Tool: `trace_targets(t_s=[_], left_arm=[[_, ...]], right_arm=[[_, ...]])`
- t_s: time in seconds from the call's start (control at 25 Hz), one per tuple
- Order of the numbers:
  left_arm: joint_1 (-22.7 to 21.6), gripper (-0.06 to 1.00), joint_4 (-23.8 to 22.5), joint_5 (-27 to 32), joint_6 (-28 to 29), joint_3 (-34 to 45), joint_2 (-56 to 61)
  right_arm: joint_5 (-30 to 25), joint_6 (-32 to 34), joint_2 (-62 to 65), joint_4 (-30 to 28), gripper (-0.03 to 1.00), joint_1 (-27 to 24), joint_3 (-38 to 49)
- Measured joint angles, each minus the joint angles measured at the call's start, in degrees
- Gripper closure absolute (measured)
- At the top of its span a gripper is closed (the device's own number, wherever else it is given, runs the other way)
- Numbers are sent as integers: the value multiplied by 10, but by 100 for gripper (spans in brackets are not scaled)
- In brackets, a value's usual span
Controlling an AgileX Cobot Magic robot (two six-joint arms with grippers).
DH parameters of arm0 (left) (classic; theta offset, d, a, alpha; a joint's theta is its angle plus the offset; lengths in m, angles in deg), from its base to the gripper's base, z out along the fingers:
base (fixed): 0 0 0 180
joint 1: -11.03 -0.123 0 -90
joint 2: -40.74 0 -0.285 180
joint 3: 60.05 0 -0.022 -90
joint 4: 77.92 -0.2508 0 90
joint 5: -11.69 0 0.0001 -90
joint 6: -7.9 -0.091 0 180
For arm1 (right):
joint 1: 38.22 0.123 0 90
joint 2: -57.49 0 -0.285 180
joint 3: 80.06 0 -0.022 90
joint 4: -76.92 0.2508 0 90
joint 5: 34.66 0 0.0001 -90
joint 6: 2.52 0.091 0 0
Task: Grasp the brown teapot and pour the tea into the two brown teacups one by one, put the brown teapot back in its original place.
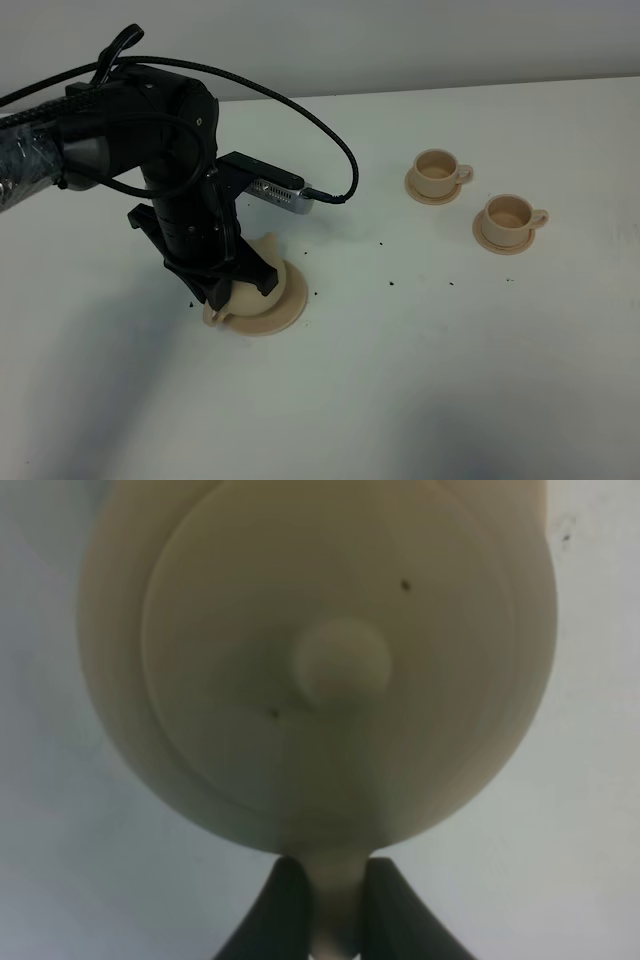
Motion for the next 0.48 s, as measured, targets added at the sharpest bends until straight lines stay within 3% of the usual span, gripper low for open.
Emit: trace_targets(t_s=[0.48], left_arm=[[0,79,-5,-79,-158,0,20]], right_arm=[[0,0,0,0,58,0,0]])
